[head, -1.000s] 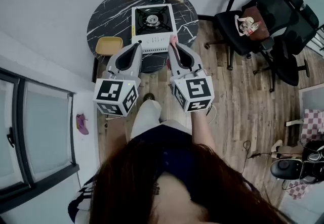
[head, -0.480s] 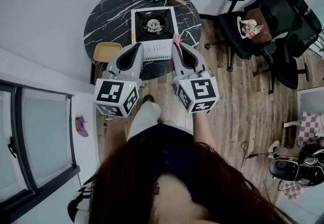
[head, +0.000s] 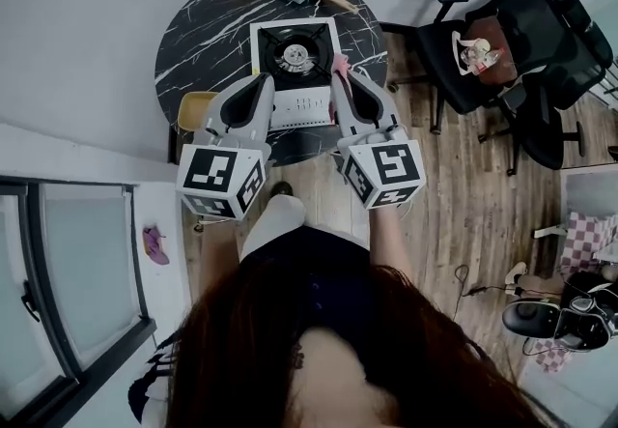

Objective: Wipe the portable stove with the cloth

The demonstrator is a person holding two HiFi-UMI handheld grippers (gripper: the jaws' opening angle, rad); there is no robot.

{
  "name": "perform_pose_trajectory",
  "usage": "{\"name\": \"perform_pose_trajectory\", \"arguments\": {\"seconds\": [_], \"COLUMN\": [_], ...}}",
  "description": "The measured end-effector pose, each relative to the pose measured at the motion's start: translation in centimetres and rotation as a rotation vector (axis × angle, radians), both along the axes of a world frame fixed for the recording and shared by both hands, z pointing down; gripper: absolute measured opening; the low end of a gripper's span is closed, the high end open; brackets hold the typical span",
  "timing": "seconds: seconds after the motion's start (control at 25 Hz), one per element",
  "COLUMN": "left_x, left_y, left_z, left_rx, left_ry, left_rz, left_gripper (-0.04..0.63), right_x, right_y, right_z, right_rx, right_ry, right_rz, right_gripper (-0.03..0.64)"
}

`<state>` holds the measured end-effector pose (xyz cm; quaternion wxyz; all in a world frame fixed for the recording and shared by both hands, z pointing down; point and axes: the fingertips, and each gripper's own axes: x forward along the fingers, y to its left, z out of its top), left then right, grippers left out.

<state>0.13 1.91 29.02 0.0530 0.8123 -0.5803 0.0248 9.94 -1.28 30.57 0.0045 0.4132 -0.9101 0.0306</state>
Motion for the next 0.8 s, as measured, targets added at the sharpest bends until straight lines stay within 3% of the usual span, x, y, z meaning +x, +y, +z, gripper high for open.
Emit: {"name": "perform_pose_trajectory", "arguments": {"seconds": [0.8], "left_x": [-5.9], "left_y": [-5.6], "left_z": [-1.3], "left_rx": [-0.006], "left_ry": [0.034], "left_rz": [0.083], "left_gripper": [0.012], "right_x": [-6.5], "right_y": [-6.5], "right_z": [-1.8], "right_rx": [0.004], "right_ry": [0.049], "right_rz": [0.041], "right_gripper": [0.028]}}
